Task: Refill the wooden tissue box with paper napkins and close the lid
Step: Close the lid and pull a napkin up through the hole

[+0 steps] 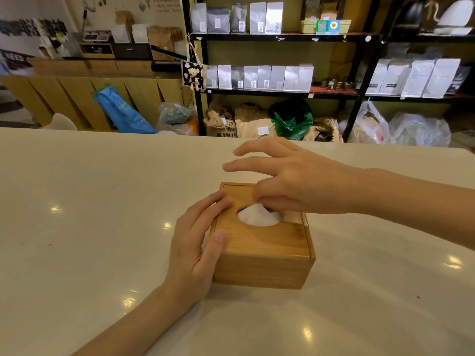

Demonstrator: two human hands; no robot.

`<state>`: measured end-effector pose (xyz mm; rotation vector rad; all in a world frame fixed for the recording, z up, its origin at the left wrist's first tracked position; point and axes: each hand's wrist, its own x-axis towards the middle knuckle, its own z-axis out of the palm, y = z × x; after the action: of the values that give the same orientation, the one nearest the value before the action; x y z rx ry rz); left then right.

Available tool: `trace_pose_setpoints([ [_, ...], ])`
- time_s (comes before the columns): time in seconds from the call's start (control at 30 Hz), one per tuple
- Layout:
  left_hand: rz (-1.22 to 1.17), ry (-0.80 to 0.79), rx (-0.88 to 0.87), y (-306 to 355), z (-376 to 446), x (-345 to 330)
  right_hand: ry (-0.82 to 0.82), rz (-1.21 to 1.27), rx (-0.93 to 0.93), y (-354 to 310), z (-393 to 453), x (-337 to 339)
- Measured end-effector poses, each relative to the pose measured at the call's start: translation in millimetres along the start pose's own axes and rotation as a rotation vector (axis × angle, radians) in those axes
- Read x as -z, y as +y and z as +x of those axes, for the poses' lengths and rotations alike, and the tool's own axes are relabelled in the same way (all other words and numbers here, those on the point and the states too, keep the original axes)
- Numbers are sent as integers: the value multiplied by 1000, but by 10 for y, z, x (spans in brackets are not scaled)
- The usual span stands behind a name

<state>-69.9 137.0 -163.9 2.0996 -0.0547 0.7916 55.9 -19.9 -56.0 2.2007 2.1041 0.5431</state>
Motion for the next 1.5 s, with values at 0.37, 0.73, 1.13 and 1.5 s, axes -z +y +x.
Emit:
trace_pose_setpoints([
  [0.37, -6, -12, 2, 9, -3, 8, 128, 252, -322, 106, -21, 41],
  [0.73, -8, -33, 23, 112, 47, 63, 136, 41, -127, -275, -107, 227],
  [1.13, -384, -258, 338, 398, 565, 253, -98, 945, -589, -203, -266, 41],
  [1.5, -560, -79, 250, 446, 626, 317, 98, 1138, -747, -315, -251, -13],
])
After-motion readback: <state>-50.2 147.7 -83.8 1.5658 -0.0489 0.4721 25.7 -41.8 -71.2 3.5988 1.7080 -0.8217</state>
